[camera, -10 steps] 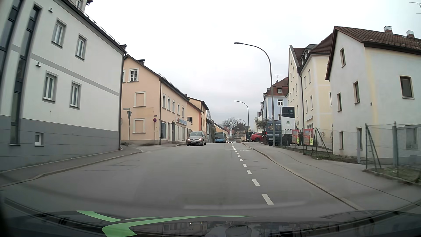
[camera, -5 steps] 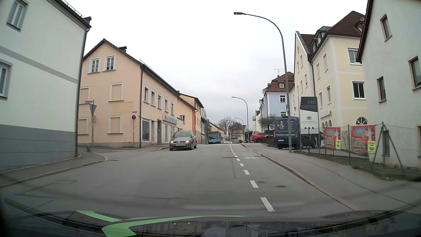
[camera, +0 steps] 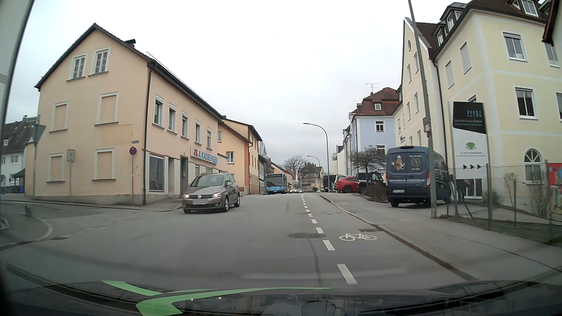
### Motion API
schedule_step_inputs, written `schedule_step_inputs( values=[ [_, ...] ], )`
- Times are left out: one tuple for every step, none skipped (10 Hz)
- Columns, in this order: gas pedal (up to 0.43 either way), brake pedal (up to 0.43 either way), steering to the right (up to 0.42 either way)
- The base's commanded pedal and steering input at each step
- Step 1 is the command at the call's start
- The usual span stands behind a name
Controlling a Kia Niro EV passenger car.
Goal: Follow the waypoints while adhering to traffic rules and regulations
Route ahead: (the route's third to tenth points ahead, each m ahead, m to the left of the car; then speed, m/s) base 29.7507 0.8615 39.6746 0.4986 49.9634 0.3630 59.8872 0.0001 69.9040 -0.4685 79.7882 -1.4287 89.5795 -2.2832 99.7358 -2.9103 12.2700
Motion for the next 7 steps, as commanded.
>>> schedule_step_inputs(
  values=[
    [0.150, 0.000, 0.017],
    [0.150, 0.000, 0.014],
    [0.150, 0.000, 0.011],
    [0.150, 0.000, 0.007],
    [0.150, 0.000, 0.004],
    [0.150, 0.000, 0.000],
    [0.150, 0.000, -0.001]
  ],
)
